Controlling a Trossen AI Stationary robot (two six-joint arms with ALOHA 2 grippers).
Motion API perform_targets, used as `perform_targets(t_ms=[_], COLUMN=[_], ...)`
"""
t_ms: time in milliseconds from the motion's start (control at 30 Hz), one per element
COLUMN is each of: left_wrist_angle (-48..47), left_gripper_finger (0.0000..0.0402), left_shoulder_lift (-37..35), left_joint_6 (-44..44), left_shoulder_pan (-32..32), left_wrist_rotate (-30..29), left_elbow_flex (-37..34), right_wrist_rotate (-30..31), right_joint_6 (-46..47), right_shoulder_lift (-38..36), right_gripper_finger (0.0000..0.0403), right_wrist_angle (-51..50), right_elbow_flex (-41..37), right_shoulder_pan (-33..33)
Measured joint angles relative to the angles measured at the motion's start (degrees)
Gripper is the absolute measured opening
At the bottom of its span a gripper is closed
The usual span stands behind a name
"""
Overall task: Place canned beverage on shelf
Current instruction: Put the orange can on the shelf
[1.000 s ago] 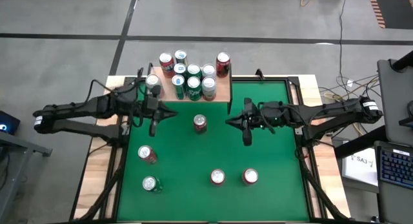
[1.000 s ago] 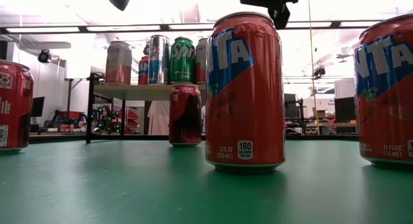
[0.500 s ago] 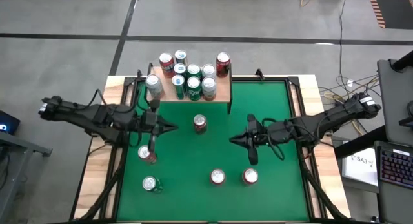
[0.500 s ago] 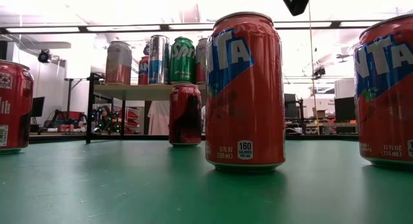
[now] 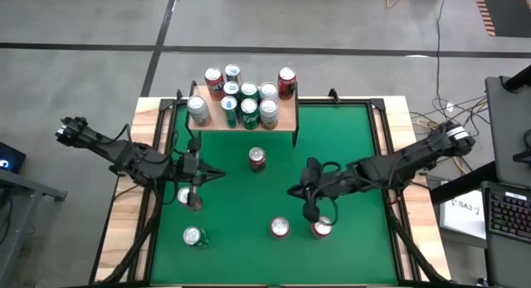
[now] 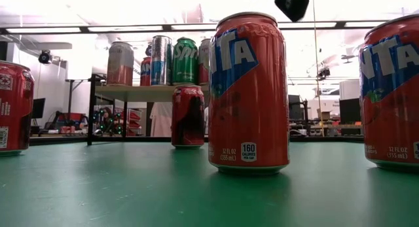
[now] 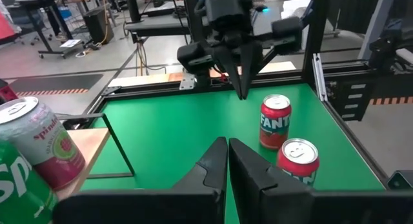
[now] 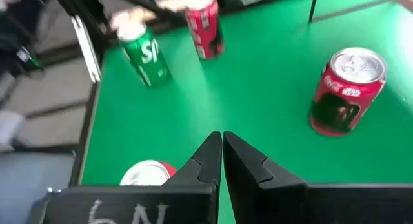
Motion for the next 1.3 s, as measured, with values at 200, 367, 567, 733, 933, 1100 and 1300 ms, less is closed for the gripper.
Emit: perform_targets(t_ms=[200,367,567,733,933,1100,1300], left_wrist_angle=[-0.09,-0.72,-1.03,-1.05,-1.16,-1.22,-1.21], left_gripper_finger=[0.0,0.0,0.0,0.0,0.0,0.0,0.0], left_shoulder_lift=[0.22,0.18,0.2,0.2,0.2,0.2,0.2], left_joint_6=[-0.15,-0.28,-0.06,0.07,0.07,0.08,0.09], left_shoulder_pan=[0.01,-0.01,-0.01,-0.01,-0.01,-0.01,-0.01], left_wrist_rotate=[-0.02,-0.01,-0.02,-0.01,0.0,0.0,0.0], left_elbow_flex=[0.0,0.0,0.0,0.0,0.0,0.0,0.0], right_wrist_rotate=[-0.06,-4.03,-6.73,-8.06,-8.01,-8.63,-9.01], right_joint_6=[-3.42,-4.08,-4.21,-3.61,-0.85,3.13,4.36], right_shoulder_lift=[9.58,16.96,23.32,25.39,26.04,26.04,27.05], right_gripper_finger=[0.0009,0.0009,0.0009,0.0009,0.0012,0.006,0.0184], right_wrist_angle=[-17.68,-33.61,-46.38,-48.95,-48.79,-48.66,-46.33], right_elbow_flex=[15.83,28.47,37.98,40.74,40.42,39.91,39.91], right_shoulder_pan=[0.0,0.11,1.35,2.87,3.65,3.92,4.52])
